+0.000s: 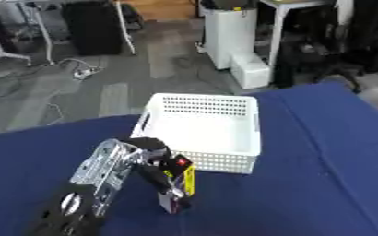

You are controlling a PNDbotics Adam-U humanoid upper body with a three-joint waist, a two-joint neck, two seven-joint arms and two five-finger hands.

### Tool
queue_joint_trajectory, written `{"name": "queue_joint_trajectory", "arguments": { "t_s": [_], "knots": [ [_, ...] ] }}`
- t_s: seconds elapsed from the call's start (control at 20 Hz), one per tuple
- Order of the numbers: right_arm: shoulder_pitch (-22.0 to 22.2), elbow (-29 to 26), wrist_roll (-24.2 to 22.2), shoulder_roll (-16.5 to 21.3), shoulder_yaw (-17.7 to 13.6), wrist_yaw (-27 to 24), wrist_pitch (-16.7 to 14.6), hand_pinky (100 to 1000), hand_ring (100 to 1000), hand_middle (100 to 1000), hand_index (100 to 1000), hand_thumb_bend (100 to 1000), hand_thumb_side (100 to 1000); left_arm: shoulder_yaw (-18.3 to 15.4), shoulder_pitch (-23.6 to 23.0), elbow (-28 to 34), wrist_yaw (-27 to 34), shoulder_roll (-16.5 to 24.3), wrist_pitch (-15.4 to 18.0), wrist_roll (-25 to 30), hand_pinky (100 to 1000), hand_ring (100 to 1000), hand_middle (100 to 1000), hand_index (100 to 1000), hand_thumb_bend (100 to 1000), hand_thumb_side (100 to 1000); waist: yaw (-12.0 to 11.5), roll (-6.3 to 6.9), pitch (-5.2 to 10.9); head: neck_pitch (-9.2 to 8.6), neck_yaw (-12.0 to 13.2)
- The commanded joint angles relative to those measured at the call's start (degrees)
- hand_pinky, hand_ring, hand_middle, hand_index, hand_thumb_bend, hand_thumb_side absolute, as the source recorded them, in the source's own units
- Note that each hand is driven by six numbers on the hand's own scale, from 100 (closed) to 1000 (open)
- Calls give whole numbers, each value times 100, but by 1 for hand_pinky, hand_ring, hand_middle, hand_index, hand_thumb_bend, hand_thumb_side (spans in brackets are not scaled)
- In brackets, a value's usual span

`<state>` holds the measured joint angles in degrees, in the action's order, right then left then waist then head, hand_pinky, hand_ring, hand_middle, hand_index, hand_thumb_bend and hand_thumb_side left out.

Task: Pick up objects on the table and place them in the box.

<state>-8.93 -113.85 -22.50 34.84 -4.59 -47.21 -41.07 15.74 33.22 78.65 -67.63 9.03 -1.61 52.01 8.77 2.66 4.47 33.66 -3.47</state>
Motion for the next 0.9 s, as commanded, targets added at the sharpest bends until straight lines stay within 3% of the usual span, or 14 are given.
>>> {"name": "queue_joint_trajectory", "arguments": {
  "t_s": [0.05, 0.25, 0.4, 0.55, 0.7, 0.9],
  "knots": [
    [-106, -74, -528, 159, -33, -23, -491, 187, 277, 385, 469, 100, 1000, -73, 75, -26, -71, 17, -6, -5, 242, 568, 627, 702, 917, 745, 7, -30, 23, -66, 43],
    [-103, -74, -536, 160, -33, -28, -494, 187, 277, 385, 469, 100, 1000, -96, 86, -84, -154, 28, -10, -5, 250, 574, 629, 703, 920, 716, 4, -31, 24, -66, 43],
    [-101, -74, -541, 160, -32, -32, -496, 187, 277, 385, 469, 100, 1000, -125, 94, -151, -303, 43, -20, -5, 255, 574, 619, 689, 894, 623, 3, -33, 25, -65, 48],
    [-101, -74, -547, 158, -32, -34, -497, 187, 277, 385, 469, 100, 1000, -166, 92, -150, -428, 31, -2, -5, 203, 507, 513, 593, 710, 559, 2, -34, 23, -64, 45],
    [-101, -74, -550, 157, -33, -35, -496, 188, 277, 385, 469, 100, 1000, -207, 81, 46, -425, 36, 35, -106, 106, 414, 430, 511, 445, 655, 0, -34, 22, -62, 40],
    [-104, -74, -552, 157, -32, -40, -493, 188, 277, 385, 469, 100, 1000, -192, 58, 122, -489, 55, 143, -378, 100, 294, 322, 443, 323, 695, 3, -33, 22, -65, 42]
  ]
}}
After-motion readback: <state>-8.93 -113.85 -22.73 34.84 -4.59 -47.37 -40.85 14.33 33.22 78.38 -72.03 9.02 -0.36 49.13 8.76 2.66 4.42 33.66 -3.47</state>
